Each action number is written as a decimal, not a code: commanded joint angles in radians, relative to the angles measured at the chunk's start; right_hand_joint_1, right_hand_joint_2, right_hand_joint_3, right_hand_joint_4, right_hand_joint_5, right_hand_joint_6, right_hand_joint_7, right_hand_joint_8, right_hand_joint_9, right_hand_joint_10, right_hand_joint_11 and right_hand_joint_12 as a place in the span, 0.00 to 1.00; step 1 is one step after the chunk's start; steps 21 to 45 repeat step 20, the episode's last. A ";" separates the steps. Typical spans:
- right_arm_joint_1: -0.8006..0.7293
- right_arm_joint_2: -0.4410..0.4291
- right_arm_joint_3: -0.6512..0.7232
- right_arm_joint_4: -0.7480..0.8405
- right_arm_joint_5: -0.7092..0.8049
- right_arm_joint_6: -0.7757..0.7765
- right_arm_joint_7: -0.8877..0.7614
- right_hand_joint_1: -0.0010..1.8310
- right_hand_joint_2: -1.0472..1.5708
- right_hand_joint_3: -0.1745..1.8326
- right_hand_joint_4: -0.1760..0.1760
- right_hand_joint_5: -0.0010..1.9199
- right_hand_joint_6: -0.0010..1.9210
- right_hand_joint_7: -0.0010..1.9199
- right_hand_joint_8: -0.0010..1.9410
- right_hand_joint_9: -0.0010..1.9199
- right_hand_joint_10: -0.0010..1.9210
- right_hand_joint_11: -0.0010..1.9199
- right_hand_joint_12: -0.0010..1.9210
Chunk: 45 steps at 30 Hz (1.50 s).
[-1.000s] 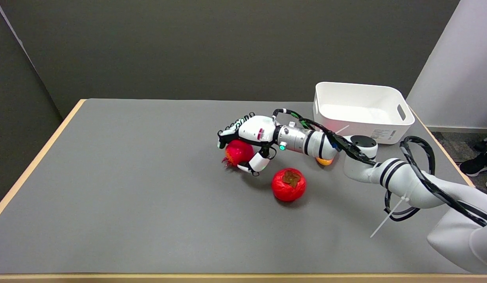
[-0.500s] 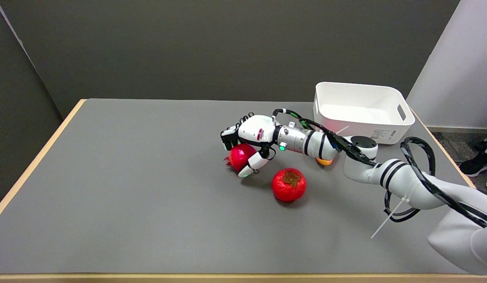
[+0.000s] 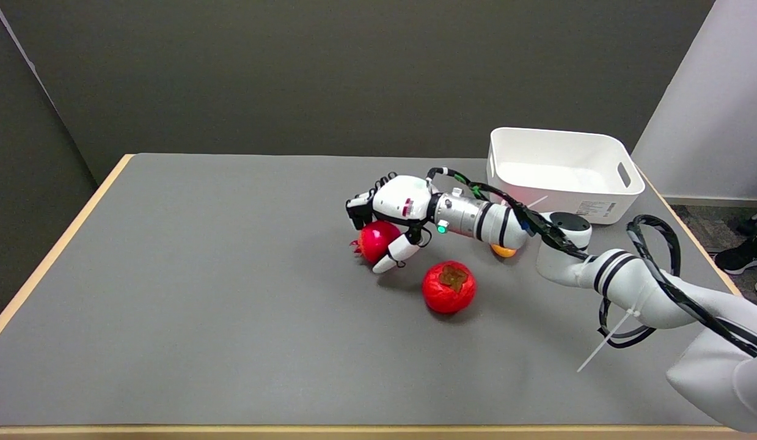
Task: Pick up the pomegranate.
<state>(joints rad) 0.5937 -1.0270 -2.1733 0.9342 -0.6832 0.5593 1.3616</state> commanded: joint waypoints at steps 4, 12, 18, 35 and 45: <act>-0.144 0.041 0.406 0.276 0.020 0.052 -0.085 0.64 0.82 0.24 0.31 0.31 0.82 0.45 0.68 0.42 0.71 0.38 0.94; -0.194 0.071 0.619 0.355 0.020 -0.038 -0.171 0.64 0.82 0.25 0.30 0.31 0.81 0.45 0.68 0.43 0.71 0.38 0.94; -0.216 0.090 0.742 0.352 0.020 -0.136 -0.254 0.64 0.82 0.25 0.30 0.31 0.81 0.45 0.68 0.43 0.71 0.38 0.95; -0.222 0.097 0.769 0.343 0.020 -0.172 -0.270 0.64 0.82 0.25 0.30 0.31 0.81 0.45 0.68 0.43 0.72 0.38 0.95; -0.222 0.097 0.769 0.343 0.020 -0.172 -0.270 0.64 0.82 0.25 0.30 0.31 0.81 0.45 0.68 0.43 0.72 0.38 0.95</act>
